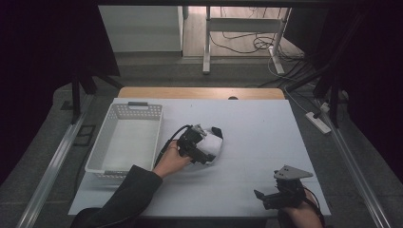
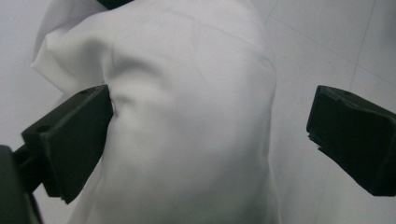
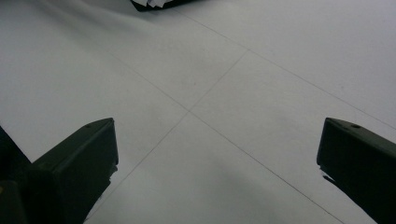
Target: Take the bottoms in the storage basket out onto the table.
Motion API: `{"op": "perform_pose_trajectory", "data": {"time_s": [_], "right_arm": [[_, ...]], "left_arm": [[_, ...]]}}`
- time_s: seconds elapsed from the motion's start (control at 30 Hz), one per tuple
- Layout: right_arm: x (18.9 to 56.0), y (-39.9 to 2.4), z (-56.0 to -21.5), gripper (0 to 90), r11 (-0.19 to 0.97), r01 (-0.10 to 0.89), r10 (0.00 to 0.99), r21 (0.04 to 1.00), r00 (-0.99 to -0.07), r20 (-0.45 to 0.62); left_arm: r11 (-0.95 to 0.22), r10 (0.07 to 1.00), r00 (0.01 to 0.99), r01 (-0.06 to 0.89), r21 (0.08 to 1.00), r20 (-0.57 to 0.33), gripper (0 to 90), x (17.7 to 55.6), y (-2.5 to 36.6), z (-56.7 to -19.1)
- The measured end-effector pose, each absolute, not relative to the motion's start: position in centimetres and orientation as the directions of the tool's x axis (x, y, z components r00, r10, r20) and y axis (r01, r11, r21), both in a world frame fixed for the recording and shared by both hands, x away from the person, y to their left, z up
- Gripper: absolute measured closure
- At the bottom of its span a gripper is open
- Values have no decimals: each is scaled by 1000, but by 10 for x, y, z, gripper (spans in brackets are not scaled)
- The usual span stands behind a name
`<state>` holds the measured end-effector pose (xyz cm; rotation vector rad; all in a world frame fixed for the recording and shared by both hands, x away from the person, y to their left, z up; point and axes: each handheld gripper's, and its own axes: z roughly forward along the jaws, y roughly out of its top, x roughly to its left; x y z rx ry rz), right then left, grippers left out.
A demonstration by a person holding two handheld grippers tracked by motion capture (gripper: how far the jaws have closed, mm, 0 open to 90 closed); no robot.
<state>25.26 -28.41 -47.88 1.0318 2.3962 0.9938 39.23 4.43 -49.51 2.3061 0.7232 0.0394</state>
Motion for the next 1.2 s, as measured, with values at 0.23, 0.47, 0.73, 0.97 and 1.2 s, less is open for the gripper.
{"op": "perform_pose_trajectory", "data": {"time_s": [0.23,0.47,0.73,0.97,1.2], "right_arm": [[253,-284,-479,0,489,494,737,719,-675,-38],[253,-284,-479,0,485,496,739,720,-672,-35],[253,-284,-479,0,484,496,740,720,-672,-35],[253,-284,-479,0,484,497,740,721,-671,-34],[253,-284,-479,0,483,497,741,721,-670,-34]], "left_arm": [[-590,497,851,474,654,-169,23,390,46,-490],[-584,490,855,466,665,-170,22,389,49,-486],[-569,480,859,460,682,-178,20,389,52,-481],[-555,481,857,460,693,-183,16,387,55,-476],[-553,481,857,459,696,-183,14,386,58,-474]]}}
